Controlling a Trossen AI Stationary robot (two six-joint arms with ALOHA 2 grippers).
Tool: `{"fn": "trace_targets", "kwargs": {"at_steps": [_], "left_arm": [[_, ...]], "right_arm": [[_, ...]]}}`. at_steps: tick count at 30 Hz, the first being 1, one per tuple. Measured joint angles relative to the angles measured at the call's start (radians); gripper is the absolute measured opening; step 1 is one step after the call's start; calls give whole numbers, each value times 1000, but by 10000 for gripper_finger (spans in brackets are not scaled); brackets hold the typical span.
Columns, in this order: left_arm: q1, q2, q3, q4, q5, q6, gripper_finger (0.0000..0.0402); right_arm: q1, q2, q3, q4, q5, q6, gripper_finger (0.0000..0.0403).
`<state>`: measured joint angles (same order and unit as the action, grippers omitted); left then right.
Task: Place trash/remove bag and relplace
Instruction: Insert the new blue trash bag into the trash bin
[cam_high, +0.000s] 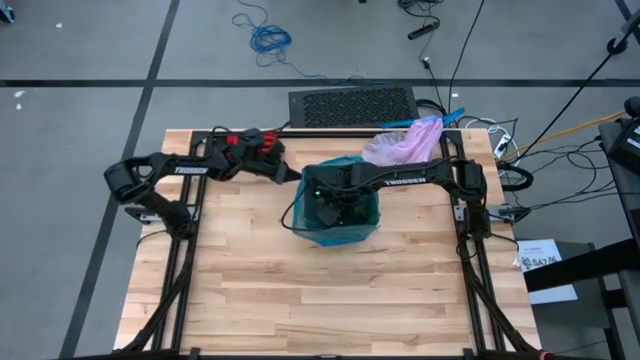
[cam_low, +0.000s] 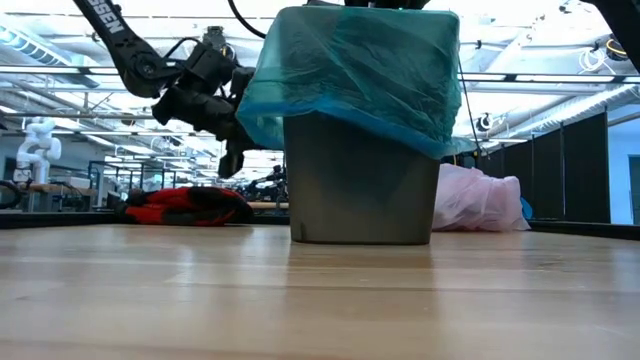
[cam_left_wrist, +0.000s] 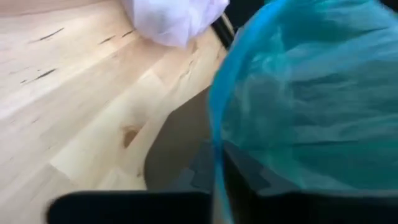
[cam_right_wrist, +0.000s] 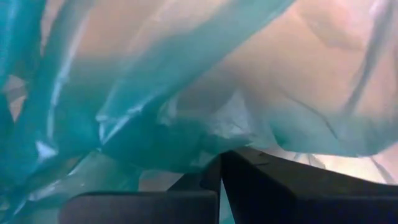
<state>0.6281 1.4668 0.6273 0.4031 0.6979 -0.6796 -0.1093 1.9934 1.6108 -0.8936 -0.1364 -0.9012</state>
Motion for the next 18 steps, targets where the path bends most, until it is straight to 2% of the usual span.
{"fn": "trace_targets", "kwargs": {"at_steps": [2,5,10,18], "left_arm": [[0,10,0,-4,-9,8,9],[-4,20,0,-1,-48,9,4],[-7,21,0,-1,-96,13,2],[-9,20,0,-54,-116,23,1]], "right_arm": [[0,0,0,0,0,0,0],[0,0,0,0,0,0,0],[-2,8,0,1,0,-7,0],[8,43,0,3,10,-5,0]]}}
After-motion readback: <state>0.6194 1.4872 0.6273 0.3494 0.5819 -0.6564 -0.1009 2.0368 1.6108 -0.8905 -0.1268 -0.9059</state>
